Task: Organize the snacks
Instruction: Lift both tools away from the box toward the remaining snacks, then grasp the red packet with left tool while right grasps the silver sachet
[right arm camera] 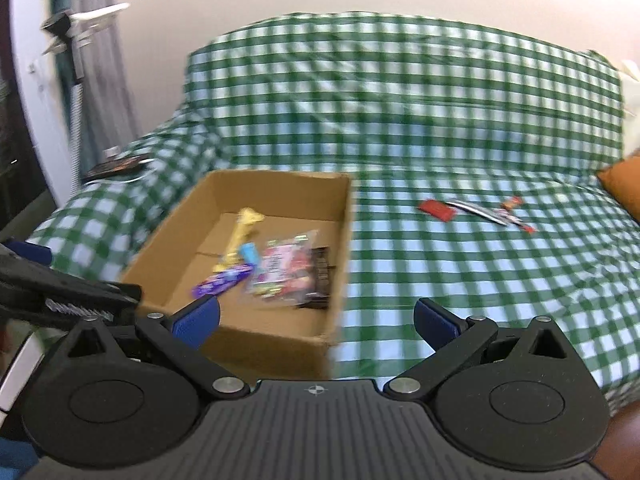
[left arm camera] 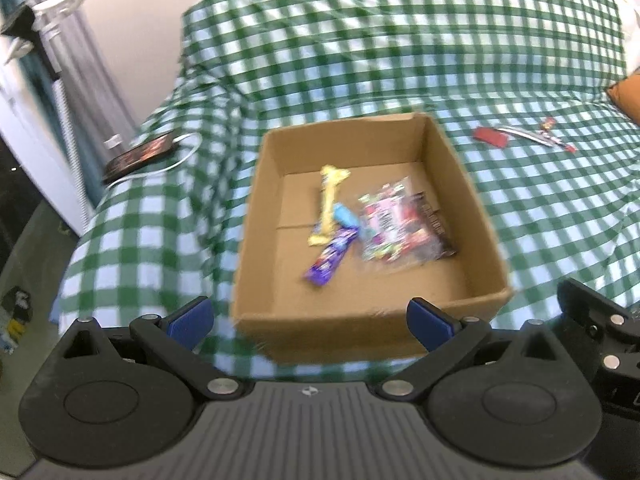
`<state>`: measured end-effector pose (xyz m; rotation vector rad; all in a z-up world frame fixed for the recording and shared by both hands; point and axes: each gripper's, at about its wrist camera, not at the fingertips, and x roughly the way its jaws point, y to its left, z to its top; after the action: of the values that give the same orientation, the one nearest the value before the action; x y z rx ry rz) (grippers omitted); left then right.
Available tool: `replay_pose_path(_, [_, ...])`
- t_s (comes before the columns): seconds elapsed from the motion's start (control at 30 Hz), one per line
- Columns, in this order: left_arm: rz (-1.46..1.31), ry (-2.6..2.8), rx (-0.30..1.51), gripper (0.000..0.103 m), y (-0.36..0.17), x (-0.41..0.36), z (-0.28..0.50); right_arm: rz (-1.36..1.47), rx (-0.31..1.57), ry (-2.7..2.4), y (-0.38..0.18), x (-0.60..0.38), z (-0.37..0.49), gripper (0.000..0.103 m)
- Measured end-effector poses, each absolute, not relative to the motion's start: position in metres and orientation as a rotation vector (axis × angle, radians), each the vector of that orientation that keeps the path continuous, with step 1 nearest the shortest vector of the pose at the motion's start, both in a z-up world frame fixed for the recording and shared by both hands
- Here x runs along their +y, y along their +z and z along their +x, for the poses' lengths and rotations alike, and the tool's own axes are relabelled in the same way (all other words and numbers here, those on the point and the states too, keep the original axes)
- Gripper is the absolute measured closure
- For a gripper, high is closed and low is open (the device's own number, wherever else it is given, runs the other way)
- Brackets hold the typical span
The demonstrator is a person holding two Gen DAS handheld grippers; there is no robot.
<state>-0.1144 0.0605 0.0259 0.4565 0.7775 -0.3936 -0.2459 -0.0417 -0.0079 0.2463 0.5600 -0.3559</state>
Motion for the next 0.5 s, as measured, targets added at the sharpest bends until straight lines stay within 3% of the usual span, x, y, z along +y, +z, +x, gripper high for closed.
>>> replay_pose_path(0.3, [0.497, -0.538, 0.759, 0.0, 0.042, -0.063, -0.08, 0.338, 0.536, -0.598, -0.031, -0.165, -0.264, 0.0])
replay_pose_path(0.5, [0.587, -0.614, 0.754, 0.0, 0.024, -0.171, -0.043, 0.341, 0.505, -0.717, -0.05, -0.269, -0.256, 0.0])
